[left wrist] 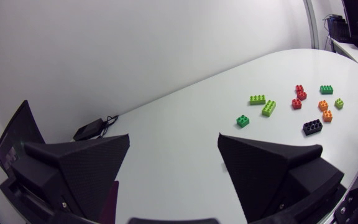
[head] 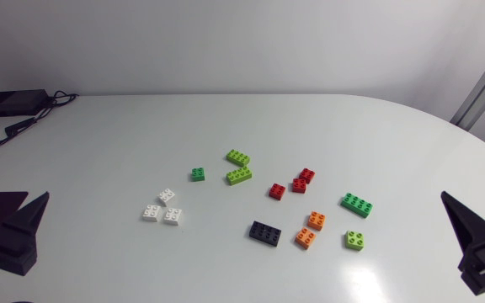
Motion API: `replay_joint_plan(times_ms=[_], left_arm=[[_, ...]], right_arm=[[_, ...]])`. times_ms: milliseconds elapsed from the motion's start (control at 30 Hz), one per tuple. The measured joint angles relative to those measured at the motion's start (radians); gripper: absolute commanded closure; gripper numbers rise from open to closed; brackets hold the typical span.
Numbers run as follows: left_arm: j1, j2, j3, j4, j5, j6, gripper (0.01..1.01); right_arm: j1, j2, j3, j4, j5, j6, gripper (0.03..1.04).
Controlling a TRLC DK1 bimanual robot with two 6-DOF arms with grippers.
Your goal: Separate the duplo bricks
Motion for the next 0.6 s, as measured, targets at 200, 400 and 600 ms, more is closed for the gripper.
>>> replay_joint_plan(times_ms=[200,400,600], left_arm=[[0.027,-0.064,-0.026,0.005,0.000,-0.014,0.043],[0.065,-0.123,-0.068,0.031,0.000,-0.017,0.043],[0.114,-0.147,-0.080,0.024,-0.001,-0.017,0.043]], right_arm=[[-0.003,0.000,-0.021,-0.004,0.015,0.013,0.07],[-0.003,0.000,-0.051,0.000,0.025,0.056,0.07],[-0.003,0.000,-0.063,0.001,0.077,0.098,0.07]])
